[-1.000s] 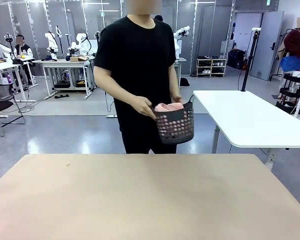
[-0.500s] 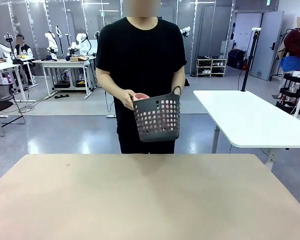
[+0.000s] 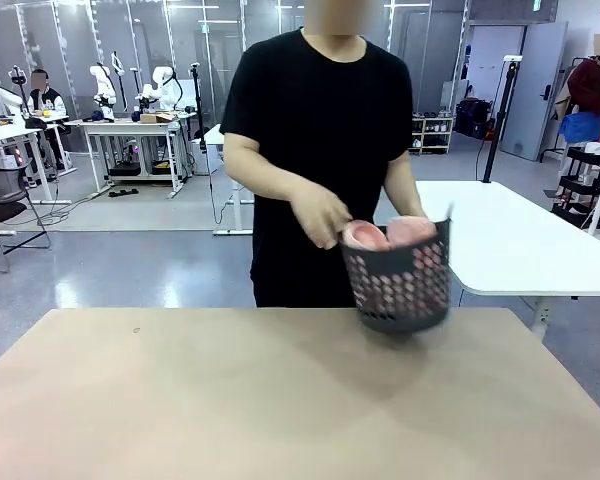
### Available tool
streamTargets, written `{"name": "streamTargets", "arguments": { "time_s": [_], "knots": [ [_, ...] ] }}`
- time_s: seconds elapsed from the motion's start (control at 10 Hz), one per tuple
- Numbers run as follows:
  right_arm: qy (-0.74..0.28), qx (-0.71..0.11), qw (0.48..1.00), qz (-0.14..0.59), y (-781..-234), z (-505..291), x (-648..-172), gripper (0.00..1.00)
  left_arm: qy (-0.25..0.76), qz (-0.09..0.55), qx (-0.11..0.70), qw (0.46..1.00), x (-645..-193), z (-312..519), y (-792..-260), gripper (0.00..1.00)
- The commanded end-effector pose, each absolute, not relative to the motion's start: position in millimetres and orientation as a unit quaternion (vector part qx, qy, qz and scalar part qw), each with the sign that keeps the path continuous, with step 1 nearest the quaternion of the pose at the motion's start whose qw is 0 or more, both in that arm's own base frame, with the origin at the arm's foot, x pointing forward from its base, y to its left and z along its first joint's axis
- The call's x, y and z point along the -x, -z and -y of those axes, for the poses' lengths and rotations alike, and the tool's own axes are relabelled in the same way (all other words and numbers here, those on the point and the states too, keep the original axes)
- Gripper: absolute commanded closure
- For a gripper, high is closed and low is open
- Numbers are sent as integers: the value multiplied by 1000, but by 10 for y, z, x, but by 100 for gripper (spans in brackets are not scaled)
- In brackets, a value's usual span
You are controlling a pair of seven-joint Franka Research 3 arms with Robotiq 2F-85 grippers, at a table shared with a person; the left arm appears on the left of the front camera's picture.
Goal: Fold the towel.
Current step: Grab the top end of the 100 cm Hotel Towel extended by the human.
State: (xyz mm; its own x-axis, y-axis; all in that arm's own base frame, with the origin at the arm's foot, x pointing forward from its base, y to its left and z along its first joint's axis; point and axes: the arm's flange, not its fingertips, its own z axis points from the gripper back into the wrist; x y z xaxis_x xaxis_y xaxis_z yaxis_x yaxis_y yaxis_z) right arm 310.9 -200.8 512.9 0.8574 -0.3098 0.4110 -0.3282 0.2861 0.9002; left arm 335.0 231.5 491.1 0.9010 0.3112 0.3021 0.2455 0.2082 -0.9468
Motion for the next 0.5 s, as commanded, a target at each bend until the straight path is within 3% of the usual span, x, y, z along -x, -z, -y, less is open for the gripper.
{"name": "streamTargets", "arguments": {
  "time_s": [0.0, 0.4],
  "knots": [
    [-8, -601, 752, 270, -5135, 2018, -3110, 0, -21, 220, 631, 744, -3345, -2320, -4915, 0],
    [-8, -601, 752, 270, -5135, 2018, -3110, 0, -21, 220, 631, 744, -3345, -2320, -4915, 0]
  ]
}}
